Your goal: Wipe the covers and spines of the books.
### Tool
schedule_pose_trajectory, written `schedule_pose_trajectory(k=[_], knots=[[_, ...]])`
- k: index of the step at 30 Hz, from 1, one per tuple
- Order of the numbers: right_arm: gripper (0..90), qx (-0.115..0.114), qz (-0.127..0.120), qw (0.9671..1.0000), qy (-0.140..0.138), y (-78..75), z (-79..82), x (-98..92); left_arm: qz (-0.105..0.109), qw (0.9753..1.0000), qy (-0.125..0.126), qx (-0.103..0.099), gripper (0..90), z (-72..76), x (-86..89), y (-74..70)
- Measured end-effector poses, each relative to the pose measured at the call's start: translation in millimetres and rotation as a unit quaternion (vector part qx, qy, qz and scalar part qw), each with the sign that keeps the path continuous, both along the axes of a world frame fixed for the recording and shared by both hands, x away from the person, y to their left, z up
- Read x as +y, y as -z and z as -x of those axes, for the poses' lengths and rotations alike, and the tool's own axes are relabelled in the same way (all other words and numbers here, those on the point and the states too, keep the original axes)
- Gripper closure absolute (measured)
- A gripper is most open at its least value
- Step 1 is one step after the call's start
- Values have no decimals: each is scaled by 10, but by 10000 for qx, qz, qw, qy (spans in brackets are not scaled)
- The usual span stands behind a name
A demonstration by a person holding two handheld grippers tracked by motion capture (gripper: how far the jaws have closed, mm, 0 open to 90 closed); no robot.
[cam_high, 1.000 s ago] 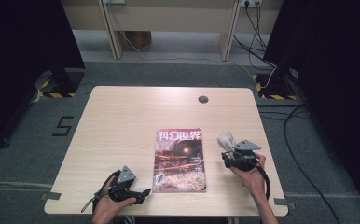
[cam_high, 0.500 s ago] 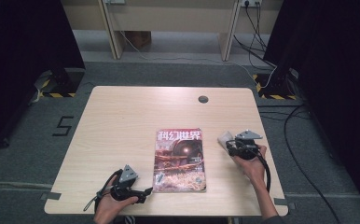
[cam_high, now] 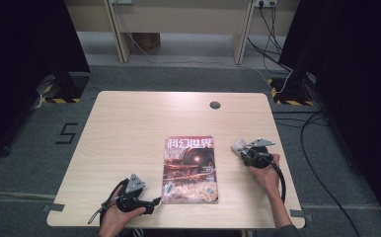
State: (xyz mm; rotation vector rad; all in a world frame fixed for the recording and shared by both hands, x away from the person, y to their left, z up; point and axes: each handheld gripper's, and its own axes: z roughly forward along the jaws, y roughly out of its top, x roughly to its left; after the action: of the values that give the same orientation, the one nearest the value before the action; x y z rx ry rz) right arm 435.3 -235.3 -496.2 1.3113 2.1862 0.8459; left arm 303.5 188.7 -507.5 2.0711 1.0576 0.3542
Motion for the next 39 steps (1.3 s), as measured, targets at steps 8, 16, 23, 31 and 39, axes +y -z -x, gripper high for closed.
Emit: schedule_pose_trajectory(k=[8,16,23,31,39], knots=[[767,-376,-74,9988,-320,-186,42,189,-197,9998,39,-69,161,-70,-183,45],[767,-483,-118,9929,-1081,-289,77,750,-321,9993,-106,-134,148,-117,-215,55],[765,-309,175,9832,-1788,-152,81,1345,-363,9992,-89,-128,144,-117,-223,53],[753,-91,358,9823,-1837,11,-2,1490,-539,9981,-17,-288,140,-100,-253,44],[754,-125,271,9910,-1302,29,-298,1288,-433,9988,-46,-216,140,-109,-229,57]])
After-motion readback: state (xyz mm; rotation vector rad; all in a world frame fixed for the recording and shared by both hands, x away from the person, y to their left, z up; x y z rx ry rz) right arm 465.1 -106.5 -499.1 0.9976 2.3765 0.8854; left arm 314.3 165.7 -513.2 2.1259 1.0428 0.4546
